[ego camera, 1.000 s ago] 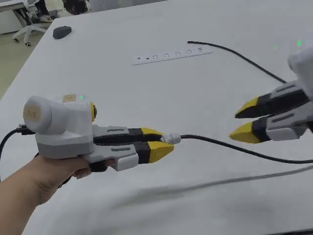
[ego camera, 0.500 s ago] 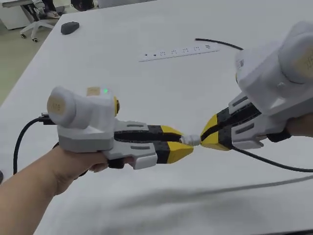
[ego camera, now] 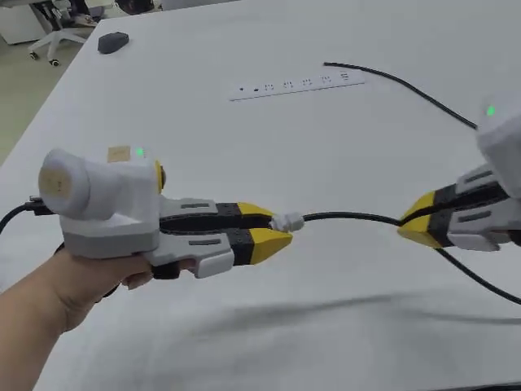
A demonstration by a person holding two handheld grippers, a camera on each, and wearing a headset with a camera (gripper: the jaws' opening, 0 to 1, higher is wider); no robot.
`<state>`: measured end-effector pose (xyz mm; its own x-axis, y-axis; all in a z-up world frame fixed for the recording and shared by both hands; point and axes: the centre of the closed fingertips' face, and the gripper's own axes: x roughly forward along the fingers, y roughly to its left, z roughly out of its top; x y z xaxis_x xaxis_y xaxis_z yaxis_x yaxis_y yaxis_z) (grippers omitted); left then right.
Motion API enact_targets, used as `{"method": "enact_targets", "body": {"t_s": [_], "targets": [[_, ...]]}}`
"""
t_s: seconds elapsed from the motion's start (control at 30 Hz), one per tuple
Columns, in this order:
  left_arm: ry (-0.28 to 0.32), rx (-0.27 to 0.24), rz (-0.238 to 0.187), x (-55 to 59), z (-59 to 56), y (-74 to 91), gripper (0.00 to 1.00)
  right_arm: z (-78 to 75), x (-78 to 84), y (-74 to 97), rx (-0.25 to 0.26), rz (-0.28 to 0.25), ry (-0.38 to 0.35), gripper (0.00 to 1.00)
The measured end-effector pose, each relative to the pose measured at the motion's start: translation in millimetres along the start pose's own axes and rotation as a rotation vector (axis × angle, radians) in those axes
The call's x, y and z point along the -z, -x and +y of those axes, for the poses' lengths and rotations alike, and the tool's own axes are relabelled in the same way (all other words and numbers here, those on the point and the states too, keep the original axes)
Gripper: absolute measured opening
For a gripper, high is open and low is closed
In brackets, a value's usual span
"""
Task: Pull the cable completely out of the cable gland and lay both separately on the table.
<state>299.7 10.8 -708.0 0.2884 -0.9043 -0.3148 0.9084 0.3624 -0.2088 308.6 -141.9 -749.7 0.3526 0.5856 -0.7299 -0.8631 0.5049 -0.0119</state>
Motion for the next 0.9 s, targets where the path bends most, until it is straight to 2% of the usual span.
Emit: {"method": "enact_targets", "body": {"t_s": [0.03,0.1,0.13,0.2,0.27,0.33,0.4,0.47,0.5,0.53,0.57,0.6,0.67,0.73,0.77,0.8,0.83,0.87,0.9], "targets": [[-0.002,-0.002,0.001,0.9,0.0,1.1,0.14,1.2,4.2,2.9,-0.017,-0.004,-0.057,0.0],[0.008,-0.02,0.004,3.9,5.2,5.4,0.14,-20.2,25.1,12.5,0.065,0.059,-0.028,0.0],[0.024,-0.034,-0.003,4.7,8.8,8.8,0.14,-25.9,37.0,16.5,0.088,0.094,-0.04,0.0],[0.052,-0.042,-0.023,4.6,11.2,12.3,0.14,-32.8,45.3,21.2,0.093,0.078,-0.076,0.0],[0.062,-0.049,-0.022,5.8,12.5,12.5,0.14,-35.1,53.2,21.9,0.086,0.076,-0.097,0.0],[0.054,-0.047,-0.015,6.3,11.7,10.9,0.14,-33.7,57.2,19.3,0.081,0.08,-0.099,0.0],[0.056,-0.043,-0.013,5.9,10.4,7.8,0.14,-29.4,63.7,12.9,0.067,0.106,-0.093,0.0],[0.059,-0.041,-0.016,5.4,9.0,4.9,0.14,-22.4,76.9,8.2,0.029,0.181,-0.063,0.0],[0.061,-0.037,-0.018,5.3,7.8,3.6,0.14,-24.2,81.1,5.6,0.043,0.2,-0.031,0.0],[0.064,-0.03,-0.023,4.2,5.9,2.8,0.14,-24.8,80.1,3.4,0.054,0.191,-0.015,0.0],[0.063,-0.025,-0.027,2.9,3.8,1.8,0.14,-23.2,81.0,1.5,0.045,0.194,-0.03,0.0],[0.06,-0.025,-0.026,2.8,3.4,1.2,0.14,-17.3,84.8,1.4,0.017,0.221,-0.06,0.0],[0.06,-0.028,-0.025,3.4,4.7,1.8,0.14,-18.4,79.8,0.2,0.032,0.214,-0.053,0.03],[0.068,-0.031,-0.025,4.0,5.7,2.3,0.14,-10.6,62.3,-0.9,0.006,0.18,-0.07,0.14],[0.067,-0.031,-0.019,5.2,5.6,2.5,0.14,-1.6,45.9,-3.0,-0.027,0.142,-0.073,0.16],[0.067,-0.03,-0.019,5.3,5.2,2.4,0.14,0.9,34.0,-3.6,-0.03,0.112,-0.055,0.15],[0.068,-0.026,-0.019,5.3,3.9,2.1,0.14,7.0,13.2,-6.0,-0.034,0.059,-0.023,0.16],[0.067,-0.024,-0.019,5.0,2.8,1.8,0.14,15.9,-0.6,-7.5,-0.062,0.027,-0.015,0.16],[0.066,-0.023,-0.02,4.4,1.8,1.4,0.14,31.8,-22.3,-11.1,-0.111,-0.028,-0.012,0.16]]}}
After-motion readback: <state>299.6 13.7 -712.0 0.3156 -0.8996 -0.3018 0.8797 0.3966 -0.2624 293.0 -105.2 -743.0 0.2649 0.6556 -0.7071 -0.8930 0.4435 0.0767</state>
